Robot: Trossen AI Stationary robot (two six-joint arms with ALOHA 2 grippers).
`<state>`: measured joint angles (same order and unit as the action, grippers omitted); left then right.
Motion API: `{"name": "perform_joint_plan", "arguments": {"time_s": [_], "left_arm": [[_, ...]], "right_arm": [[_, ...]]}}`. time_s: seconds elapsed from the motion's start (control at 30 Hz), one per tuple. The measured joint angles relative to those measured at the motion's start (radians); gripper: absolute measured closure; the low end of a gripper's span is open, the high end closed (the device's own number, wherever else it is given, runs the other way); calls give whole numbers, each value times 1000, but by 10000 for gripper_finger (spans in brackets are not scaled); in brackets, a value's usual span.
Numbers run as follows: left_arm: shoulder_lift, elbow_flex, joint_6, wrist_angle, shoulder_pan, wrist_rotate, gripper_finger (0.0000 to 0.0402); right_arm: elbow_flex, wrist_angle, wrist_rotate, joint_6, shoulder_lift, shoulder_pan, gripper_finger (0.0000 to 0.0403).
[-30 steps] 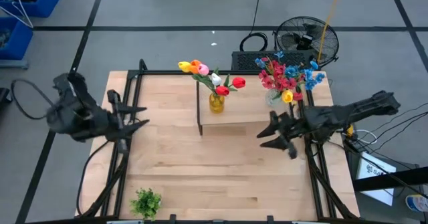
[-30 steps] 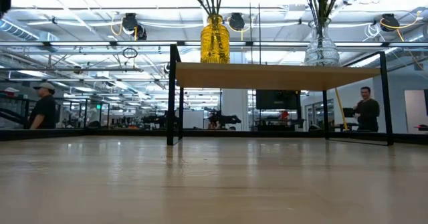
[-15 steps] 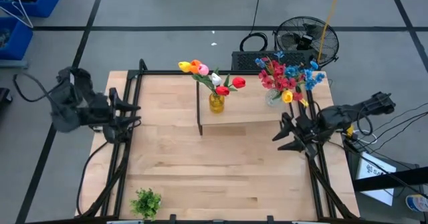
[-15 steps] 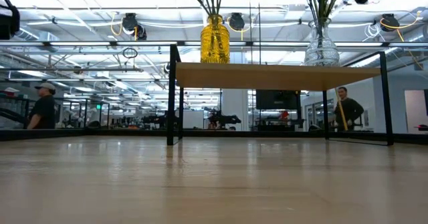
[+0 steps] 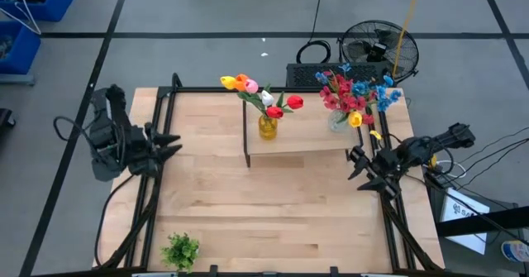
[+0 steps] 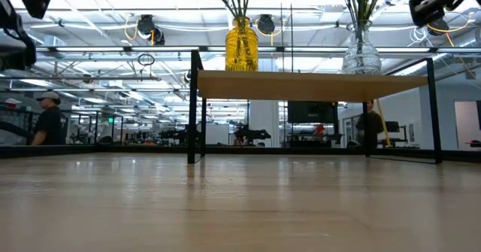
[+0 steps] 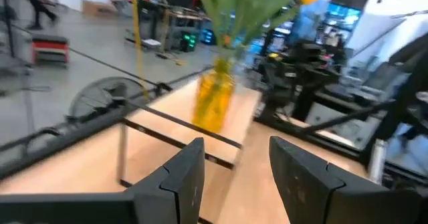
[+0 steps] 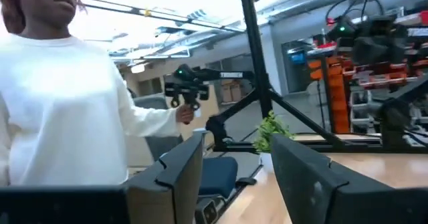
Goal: Pick and place flowers into a vace then onto a shelf
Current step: Return to Home Position
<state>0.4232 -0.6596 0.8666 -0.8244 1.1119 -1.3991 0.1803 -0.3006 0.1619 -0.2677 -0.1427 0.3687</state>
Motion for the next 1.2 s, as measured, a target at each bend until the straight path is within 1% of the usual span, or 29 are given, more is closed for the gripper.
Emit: {"name": "perform_joint_plan", "arguments": {"time_s": [0.07,0.13,0.17,0.23,0.3,0.33,0.4,0.47,0.5,0.53,0.57,0.6,0.67,0.7,0.77,0.83,0.9,1.03,1.13,1.2], "left_arm": [[-19,45,-58,102,15,10,229],[-25,73,-157,244,24,17,229],[-25,84,-225,320,25,35,229],[-22,102,-379,491,26,114,229],[-15,118,-561,721,18,242,229],[-5,129,-667,846,9,333,229],[26,154,-880,1058,-9,560,229],[54,173,-1039,1166,-30,773,229],[66,180,-1081,1180,-44,834,229],[76,188,-1092,1177,-60,858,229],[82,202,-1076,1167,-80,854,229],[89,222,-1037,1163,-104,841,229],[96,278,-950,1194,-162,856,229],[101,311,-911,1231,-194,886,229],[109,390,-854,1359,-257,991,229],[125,461,-824,1513,-314,1110,229],[143,522,-797,1596,-371,1186,229],[145,607,-734,1597,-477,1246,229],[124,641,-734,1605,-537,1272,229],[103,650,-738,1575,-563,1296,229]], "right_arm": [[-41,-33,-14,0,9,0,234],[-77,-54,-60,-1,10,0,234],[-94,-72,-84,0,9,0,234],[-122,-108,-135,0,8,0,234],[-148,-142,-173,-2,12,0,234],[-154,-157,-190,-8,12,0,234],[-157,-158,-198,-12,11,0,234],[-158,-169,-195,-1,11,0,234],[-158,-179,-190,9,11,0,234],[-159,-182,-190,22,11,0,234],[-159,-181,-190,34,11,0,234],[-159,-177,-189,42,11,0,234],[-160,-172,-189,52,11,0,234],[-160,-167,-189,52,11,0,234],[-160,-164,-188,52,11,0,234],[-161,-166,-188,52,11,0,234],[-161,-165,-188,51,11,0,234],[-161,-167,-188,45,11,0,234],[-161,-166,-188,43,11,0,234],[-162,-167,-178,3,11,0,234]]}}
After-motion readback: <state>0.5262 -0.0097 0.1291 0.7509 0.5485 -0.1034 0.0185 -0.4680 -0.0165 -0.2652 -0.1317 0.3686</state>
